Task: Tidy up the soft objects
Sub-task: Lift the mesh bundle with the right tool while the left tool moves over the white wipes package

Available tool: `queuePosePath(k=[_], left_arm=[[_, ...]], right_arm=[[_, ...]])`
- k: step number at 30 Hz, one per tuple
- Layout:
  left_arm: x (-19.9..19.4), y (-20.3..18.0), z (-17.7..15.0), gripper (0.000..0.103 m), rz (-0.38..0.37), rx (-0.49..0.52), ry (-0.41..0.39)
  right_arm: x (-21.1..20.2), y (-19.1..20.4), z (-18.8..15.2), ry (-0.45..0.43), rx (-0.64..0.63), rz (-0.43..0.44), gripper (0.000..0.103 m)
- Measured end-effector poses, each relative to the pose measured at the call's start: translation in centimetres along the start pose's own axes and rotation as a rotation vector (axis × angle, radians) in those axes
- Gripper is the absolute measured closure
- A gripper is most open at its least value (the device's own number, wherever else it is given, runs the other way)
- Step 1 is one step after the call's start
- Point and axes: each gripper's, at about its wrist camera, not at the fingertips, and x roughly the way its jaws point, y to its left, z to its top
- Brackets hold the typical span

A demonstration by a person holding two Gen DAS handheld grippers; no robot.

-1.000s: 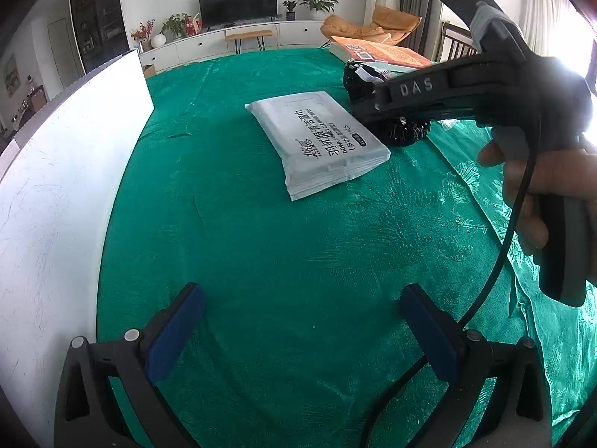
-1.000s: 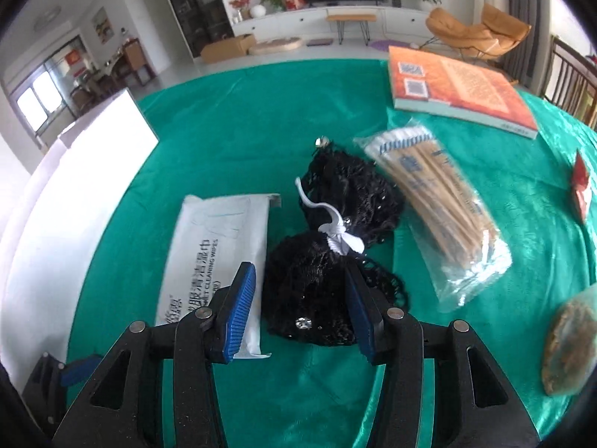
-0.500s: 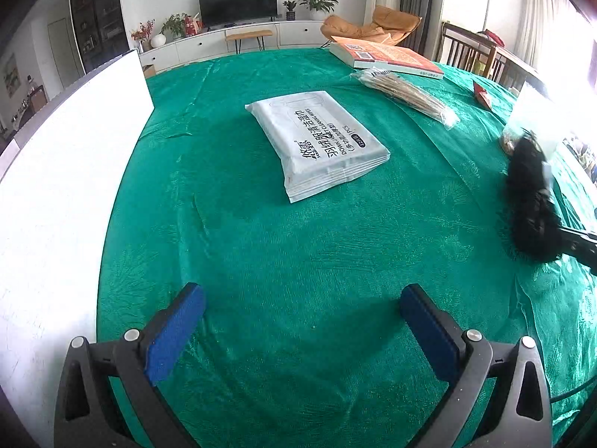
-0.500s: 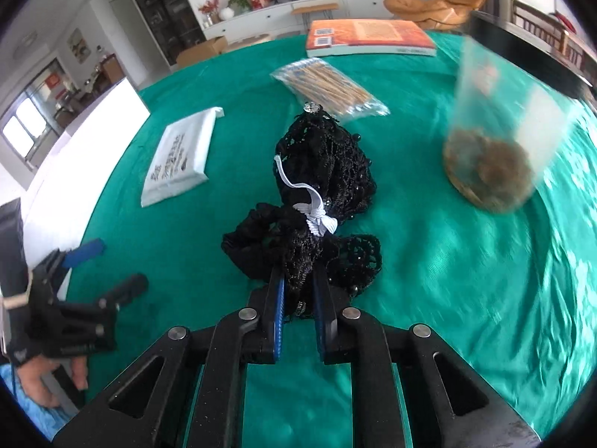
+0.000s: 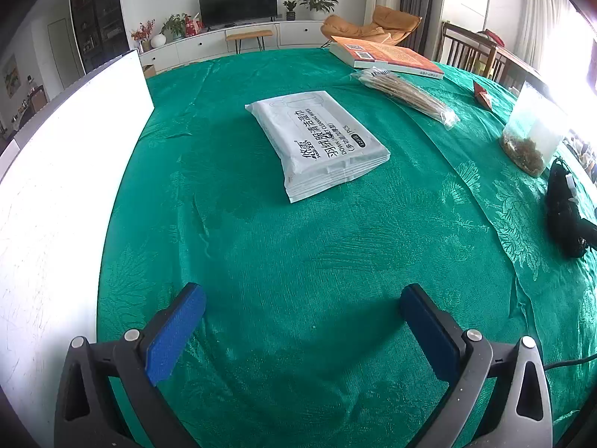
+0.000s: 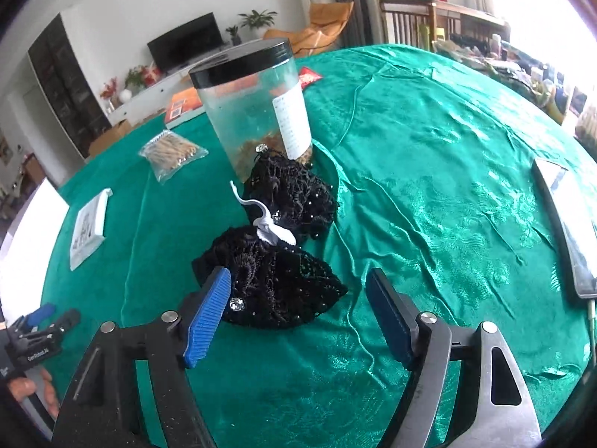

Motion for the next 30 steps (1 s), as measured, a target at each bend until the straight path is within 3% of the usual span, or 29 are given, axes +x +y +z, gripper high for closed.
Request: queuePosePath(k=[5, 8, 11, 30], left_arm=[[0.0, 0.0, 0.0, 0.0, 0.0, 0.0, 0.0], [0.0, 0.0, 0.0, 0.0, 0.0, 0.0, 0.0], [0.0, 0.0, 0.0, 0.0, 0.0, 0.0, 0.0], [0.0, 0.0, 0.0, 0.0, 0.0, 0.0, 0.0]], right_arm=[[-0.3, 1.9, -0.5, -0.039, -0.102, 0.005, 0.025], [1.1, 2.5, -0.6, 0.001, -0.138, -0.032, 0.025], [2.1, 2.4, -0.7, 0.042, -0.131, -0.037, 0.025], [2.3, 3.0, -1.3, 0.048, -0.164, -0.073, 0.018]])
